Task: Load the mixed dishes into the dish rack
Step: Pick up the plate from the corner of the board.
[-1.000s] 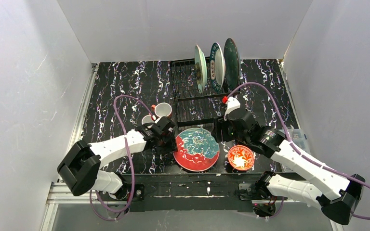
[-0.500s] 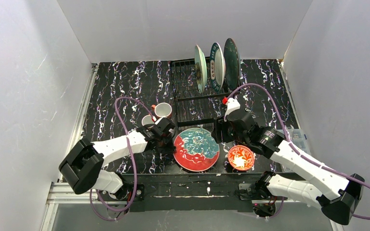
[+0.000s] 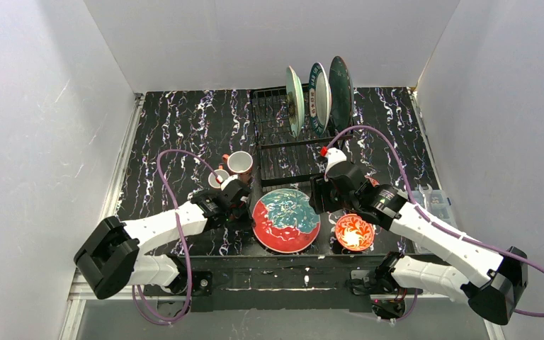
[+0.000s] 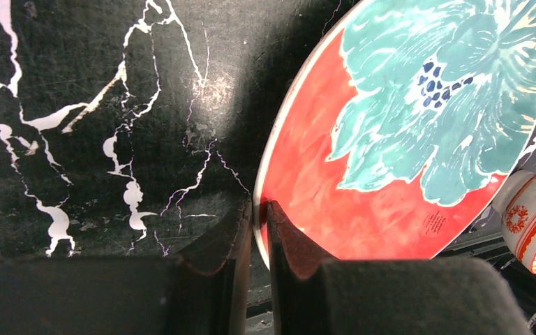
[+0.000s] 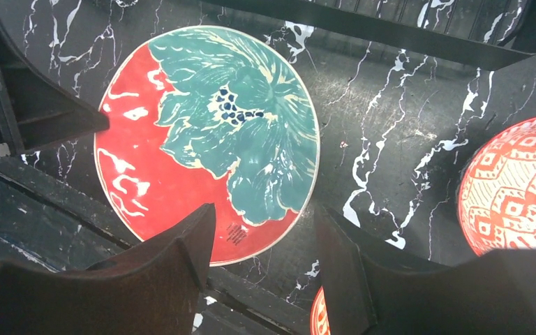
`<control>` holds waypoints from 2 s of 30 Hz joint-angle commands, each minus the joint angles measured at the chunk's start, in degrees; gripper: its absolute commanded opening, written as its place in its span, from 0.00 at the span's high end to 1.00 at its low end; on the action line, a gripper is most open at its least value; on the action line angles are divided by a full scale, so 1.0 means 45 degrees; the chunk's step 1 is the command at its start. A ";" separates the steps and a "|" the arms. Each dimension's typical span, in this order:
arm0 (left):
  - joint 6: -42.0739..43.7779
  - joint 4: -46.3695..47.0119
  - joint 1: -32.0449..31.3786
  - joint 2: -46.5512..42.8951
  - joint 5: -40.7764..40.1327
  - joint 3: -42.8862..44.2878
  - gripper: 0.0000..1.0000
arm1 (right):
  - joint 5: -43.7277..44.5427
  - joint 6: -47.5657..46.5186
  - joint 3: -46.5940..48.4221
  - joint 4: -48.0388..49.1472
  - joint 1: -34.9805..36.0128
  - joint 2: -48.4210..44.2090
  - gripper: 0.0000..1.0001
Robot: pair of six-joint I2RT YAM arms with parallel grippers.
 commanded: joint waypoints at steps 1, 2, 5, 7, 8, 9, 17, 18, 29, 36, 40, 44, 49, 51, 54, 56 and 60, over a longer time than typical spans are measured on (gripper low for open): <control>0.0145 -0.1800 0.0009 -0.0429 -0.1341 -0.0822 1.00 | -0.0291 0.0104 -0.0184 0.0238 0.0076 0.0244 0.38; 0.0122 -0.1871 0.0003 -0.0569 -0.1380 -0.0907 1.00 | -0.0366 0.0096 -0.0203 0.0238 0.0076 0.0328 0.38; -0.0007 -0.2093 0.0002 -0.1026 -0.1531 -0.1203 1.00 | -0.0566 0.0075 -0.0263 0.0238 0.0076 0.0557 0.38; -0.0077 -0.2213 0.0027 -0.1402 -0.1680 -0.1408 1.00 | -0.0658 0.0074 -0.0355 0.0296 0.0076 0.0657 0.38; -0.0115 -0.2257 0.0027 -0.1519 -0.1737 -0.1495 1.00 | -0.0700 0.0084 -0.0395 0.0314 0.0076 0.0723 0.38; -0.0135 -0.2269 0.0027 -0.1624 -0.1789 -0.1604 1.00 | -0.0742 0.0076 -0.0403 0.0316 0.0073 0.0790 0.38; -0.0053 -0.1959 0.0026 -0.2048 -0.1536 -0.1732 1.00 | -0.0894 0.0055 -0.0386 0.0345 0.0075 0.1035 0.38; -0.0025 -0.2059 0.0020 -0.2154 -0.1563 -0.1665 1.00 | -0.0896 0.0055 -0.0385 0.0330 0.0076 0.1042 0.38; 0.0310 -0.2664 0.0022 -0.3319 -0.1204 -0.0801 0.52 | -0.0832 0.0079 -0.0395 0.0404 0.0076 0.1070 0.36; 0.0428 -0.2305 0.0018 -0.2703 -0.0667 -0.0305 0.36 | -0.0796 0.0074 -0.0325 0.0381 0.0076 0.0961 0.36; 0.0563 -0.1938 0.0029 -0.1996 -0.0570 -0.0038 0.33 | -0.0759 0.0085 -0.0410 0.0355 0.0076 0.0858 0.36; 0.0634 -0.1485 0.0018 -0.1228 -0.0390 0.0220 0.33 | -0.0697 0.0115 -0.0531 0.0278 0.0076 0.0680 0.36; 0.0673 -0.1026 0.0016 -0.0457 -0.0314 0.0307 0.38 | -0.0536 0.0104 -0.0594 0.0161 0.0076 0.0466 0.36; 0.0713 -0.0897 0.0030 -0.0250 -0.0244 0.0312 0.51 | -0.0513 0.0094 -0.0618 0.0101 0.0076 0.0460 0.36; 0.0726 -0.0865 0.0018 -0.0123 -0.0263 0.0225 0.62 | -0.0505 0.0099 -0.0671 0.0086 0.0075 0.0430 0.36; 0.0732 -0.0865 0.0026 -0.0127 -0.0345 0.0122 0.68 | -0.0515 0.0104 -0.0739 0.0146 0.0076 0.0437 0.36; 0.0711 -0.0810 0.0021 -0.0098 -0.0441 -0.0170 0.77 | -0.0582 0.0167 -0.0900 0.0310 0.0076 0.0522 0.36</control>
